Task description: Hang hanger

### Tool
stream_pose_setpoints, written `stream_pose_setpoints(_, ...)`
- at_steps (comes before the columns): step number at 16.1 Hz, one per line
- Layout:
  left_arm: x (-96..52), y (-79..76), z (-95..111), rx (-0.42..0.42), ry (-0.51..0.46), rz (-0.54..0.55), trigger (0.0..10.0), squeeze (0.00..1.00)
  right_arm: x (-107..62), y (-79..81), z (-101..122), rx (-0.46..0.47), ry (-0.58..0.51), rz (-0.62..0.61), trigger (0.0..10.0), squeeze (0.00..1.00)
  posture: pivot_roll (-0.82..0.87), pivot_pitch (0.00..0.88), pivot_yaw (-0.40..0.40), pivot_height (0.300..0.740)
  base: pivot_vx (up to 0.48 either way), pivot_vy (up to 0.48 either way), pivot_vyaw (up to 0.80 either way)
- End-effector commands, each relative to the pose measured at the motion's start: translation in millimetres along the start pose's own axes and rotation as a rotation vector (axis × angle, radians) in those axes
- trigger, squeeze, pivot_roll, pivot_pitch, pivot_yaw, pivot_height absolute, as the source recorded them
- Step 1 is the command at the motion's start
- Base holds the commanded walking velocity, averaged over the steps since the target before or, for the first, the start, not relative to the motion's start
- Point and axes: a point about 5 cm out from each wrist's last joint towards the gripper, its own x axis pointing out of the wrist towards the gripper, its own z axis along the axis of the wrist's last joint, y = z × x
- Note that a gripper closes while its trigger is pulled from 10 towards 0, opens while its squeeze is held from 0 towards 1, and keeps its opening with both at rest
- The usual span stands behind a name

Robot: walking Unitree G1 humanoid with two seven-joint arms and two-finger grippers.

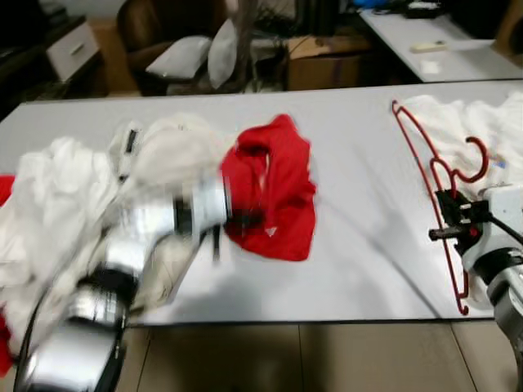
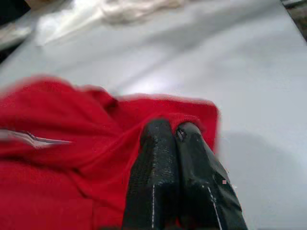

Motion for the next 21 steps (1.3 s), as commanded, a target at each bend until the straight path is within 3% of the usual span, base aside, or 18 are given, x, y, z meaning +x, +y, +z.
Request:
stream_pose_setpoints(1,1.1,5.1,16.5,0.073,-0.007,-0.023,0.0,0.00,-0.4,3.1,3.7,-0.001,-0.003,0.042,10.0,0.00,0.01,0.000,0.063,0.740,0.000,0.000,0.00)
stream_pose_setpoints(5,0.2,-22.6,-0.4,0.025,0.083,-0.130,0.0,0.00,-0.2,2.6,10.4,0.004,-0.023,0.070,10.0,0.00,0.00,0.000,0.077,0.740,0.000,0.000,0.00)
stream_pose_setpoints(7,1.2,-20.3,4.7,-0.044,0.023,-0.025,0.0,0.00,-2.2,4.5,10.6,0.020,-0.026,0.081,10.0,0.00,0.00,0.000,0.081,0.740,0.000,0.000,0.00)
stream_pose_setpoints(9,-0.9,-19.3,3.6,-0.102,0.031,0.034,0.0,0.00,-3.6,14.1,8.1,0.028,-0.010,0.132,10.0,0.00,0.01,0.000,0.094,0.740,0.000,0.000,0.00)
stream_pose_setpoints(10,-3.4,-16.7,-1.3,-0.163,0.051,0.114,10.0,0.00,-3.1,21.9,7.0,0.034,-0.005,0.166,10.0,0.00,0.01,0.000,0.098,0.740,0.000,0.000,0.00)
stream_pose_setpoints(11,-5.5,-14.6,-3.2,-0.228,0.046,0.191,10.0,0.00,-2.2,24.9,7.3,0.043,-0.010,0.165,10.0,0.00,0.01,0.000,0.100,0.740,0.000,0.000,0.00)
stream_pose_setpoints(12,-8.4,-10.4,3.8,-0.339,-0.061,0.303,10.0,0.00,-1.6,29.4,9.7,0.077,-0.032,0.163,10.0,0.00,0.01,0.000,0.104,0.740,0.000,0.000,0.00)
stream_pose_setpoints(13,-12.4,-10.1,9.9,-0.416,-0.118,0.387,10.0,1.00,-2.1,38.0,11.4,0.098,-0.046,0.173,10.0,0.00,0.00,0.000,0.099,0.740,0.000,0.000,0.00)
stream_pose_setpoints(16,-17.9,-29.0,24.0,-0.445,-0.143,0.429,10.0,1.00,-4.2,59.5,10.4,0.108,-0.056,0.213,10.0,0.00,0.01,0.000,0.070,0.740,0.000,0.000,0.00)
stream_pose_setpoints(18,-26.5,-30.8,34.1,-0.433,-0.172,0.549,10.0,0.98,-3.1,65.0,13.4,0.139,-0.077,0.209,10.0,0.00,0.01,0.000,0.060,0.740,0.000,0.000,0.00)
stream_pose_setpoints(19,-35.0,-29.6,44.0,-0.420,-0.237,0.633,10.0,0.12,-2.6,66.9,14.5,0.146,-0.085,0.204,10.0,0.00,0.01,0.000,0.058,0.740,0.000,0.000,0.00)
stream_pose_setpoints(20,-39.0,-31.1,46.6,-0.429,-0.247,0.675,10.0,0.00,-2.1,67.6,13.2,0.151,-0.080,0.198,10.0,0.00,0.01,0.000,0.054,0.740,0.000,0.000,0.00)
stream_pose_setpoints(21,-45.4,-40.0,46.0,-0.456,-0.213,0.738,10.0,0.00,-0.7,68.4,8.3,0.177,-0.061,0.180,10.0,0.00,0.02,0.000,0.046,0.740,0.000,0.480,-0.78)
